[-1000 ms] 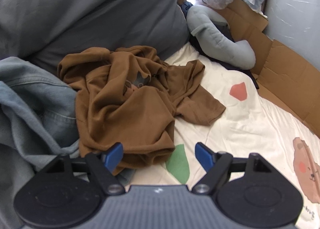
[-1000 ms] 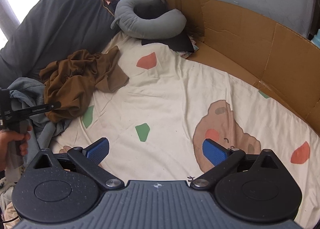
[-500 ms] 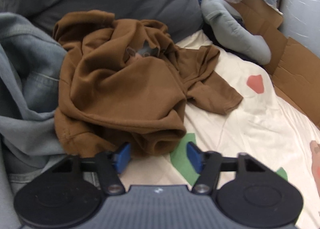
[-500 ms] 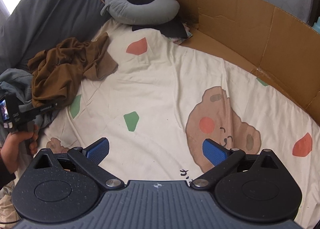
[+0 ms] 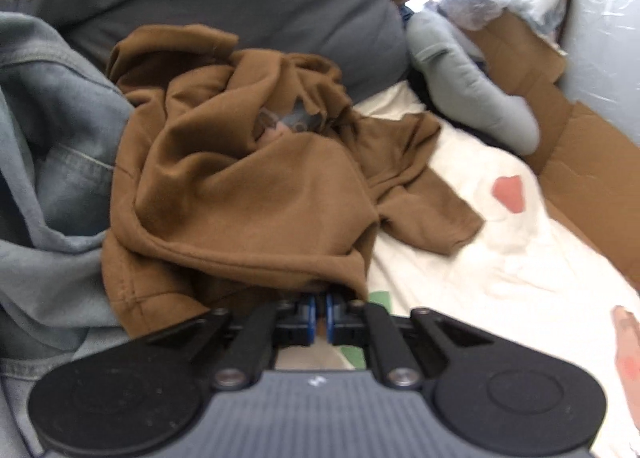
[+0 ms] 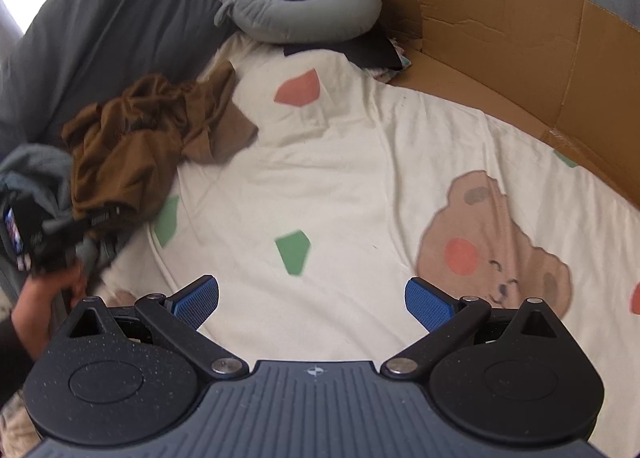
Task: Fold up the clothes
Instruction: 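Close the left tool on the brown T-shirt's edge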
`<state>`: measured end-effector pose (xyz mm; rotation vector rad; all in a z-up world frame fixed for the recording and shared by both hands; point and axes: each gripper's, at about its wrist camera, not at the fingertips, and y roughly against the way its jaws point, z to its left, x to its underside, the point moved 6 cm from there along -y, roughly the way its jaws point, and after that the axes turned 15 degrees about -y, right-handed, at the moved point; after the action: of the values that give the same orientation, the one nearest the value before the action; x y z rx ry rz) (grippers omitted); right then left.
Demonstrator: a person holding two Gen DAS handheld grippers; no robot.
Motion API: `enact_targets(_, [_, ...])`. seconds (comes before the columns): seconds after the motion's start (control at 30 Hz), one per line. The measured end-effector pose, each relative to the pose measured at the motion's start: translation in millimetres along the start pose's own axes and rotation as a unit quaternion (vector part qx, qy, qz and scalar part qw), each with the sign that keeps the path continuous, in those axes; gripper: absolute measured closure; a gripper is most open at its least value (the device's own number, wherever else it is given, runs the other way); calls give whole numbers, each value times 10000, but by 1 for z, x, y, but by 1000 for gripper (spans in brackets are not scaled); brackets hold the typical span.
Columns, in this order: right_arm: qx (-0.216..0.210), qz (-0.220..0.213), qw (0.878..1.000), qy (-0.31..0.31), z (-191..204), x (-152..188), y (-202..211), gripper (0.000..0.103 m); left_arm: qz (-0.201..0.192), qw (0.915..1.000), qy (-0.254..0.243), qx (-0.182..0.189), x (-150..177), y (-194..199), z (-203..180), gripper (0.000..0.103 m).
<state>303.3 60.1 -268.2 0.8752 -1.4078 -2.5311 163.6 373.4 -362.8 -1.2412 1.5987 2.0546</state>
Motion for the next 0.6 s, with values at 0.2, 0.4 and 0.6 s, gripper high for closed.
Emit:
enact_targets(0.2, [-215, -3, 9997, -117, 15, -1, -12, 0, -99, 9987, 197, 463, -1, 35, -2, 99])
enact_targets(0.4, [-351, 123, 9992, -167, 26, 8, -22, 0, -185, 9955, 323, 874, 1, 69, -13, 99])
enact_targets(0.6, [-598, 277, 9972, -350, 38, 18, -30, 0, -156, 9917, 298, 1238, 8, 93, -32, 99])
